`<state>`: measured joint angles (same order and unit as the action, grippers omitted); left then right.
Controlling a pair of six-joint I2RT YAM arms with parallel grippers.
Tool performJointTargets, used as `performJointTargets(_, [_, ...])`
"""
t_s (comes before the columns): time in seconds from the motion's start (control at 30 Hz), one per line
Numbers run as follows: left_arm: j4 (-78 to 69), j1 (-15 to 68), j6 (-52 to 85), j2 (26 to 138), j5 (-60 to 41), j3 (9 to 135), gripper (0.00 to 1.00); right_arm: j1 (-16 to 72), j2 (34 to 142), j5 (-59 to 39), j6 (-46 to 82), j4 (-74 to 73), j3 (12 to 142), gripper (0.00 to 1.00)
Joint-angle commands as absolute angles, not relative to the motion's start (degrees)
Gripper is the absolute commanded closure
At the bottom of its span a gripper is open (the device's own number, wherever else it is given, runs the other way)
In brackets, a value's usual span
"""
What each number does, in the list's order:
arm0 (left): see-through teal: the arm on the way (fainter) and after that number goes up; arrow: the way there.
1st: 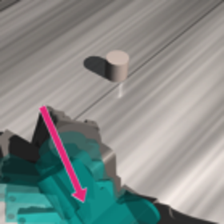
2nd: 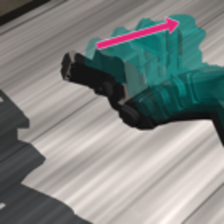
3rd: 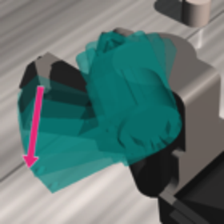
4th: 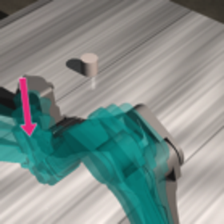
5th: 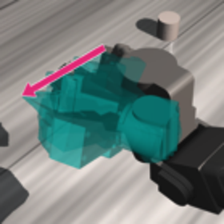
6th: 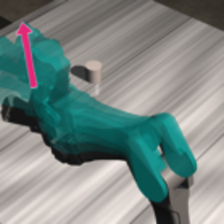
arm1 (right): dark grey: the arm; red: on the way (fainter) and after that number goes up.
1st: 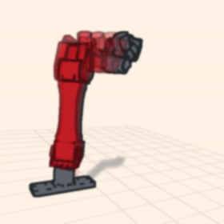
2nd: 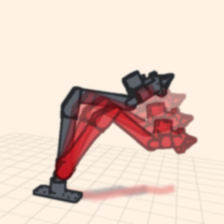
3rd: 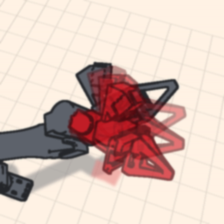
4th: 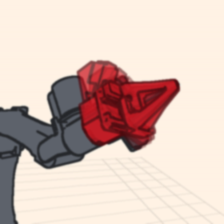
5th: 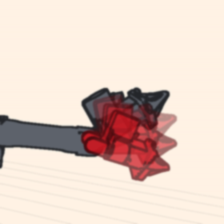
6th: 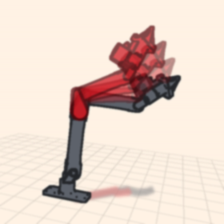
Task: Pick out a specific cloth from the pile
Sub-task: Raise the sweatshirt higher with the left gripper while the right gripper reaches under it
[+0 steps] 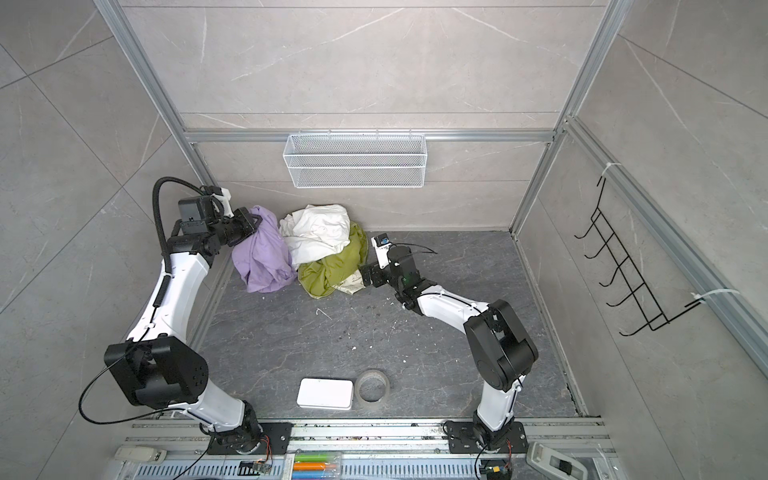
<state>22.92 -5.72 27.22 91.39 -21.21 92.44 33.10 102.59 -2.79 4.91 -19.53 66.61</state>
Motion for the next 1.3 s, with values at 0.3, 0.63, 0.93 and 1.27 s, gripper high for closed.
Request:
performJointTargets(0.3, [21.12, -3.35, 26.65, 86.22, -25.43, 97.42, 1.0, 34.7, 101.73, -10.65, 4.14, -24.99, 66.74, 0.0])
performJointTargets(0.63, [21.29, -2.74, 27.04, 83.89, -27.96, 99.24, 1.0, 37.93, 104.25, -15.92, -0.33, -30.91, 67.75, 0.0])
performJointTargets(0.93, [18.04, -2.63, 29.42, 84.2, -36.48, 99.68, 1.0, 41.03, 109.99, -19.6, -7.05, -40.5, 70.99, 0.0])
performJointTargets(1.27, [16.2, -0.84, 29.61, 82.86, -39.89, 99.51, 1.0, 42.11, 115.07, -19.27, -9.53, -46.54, 75.91, 0.0])
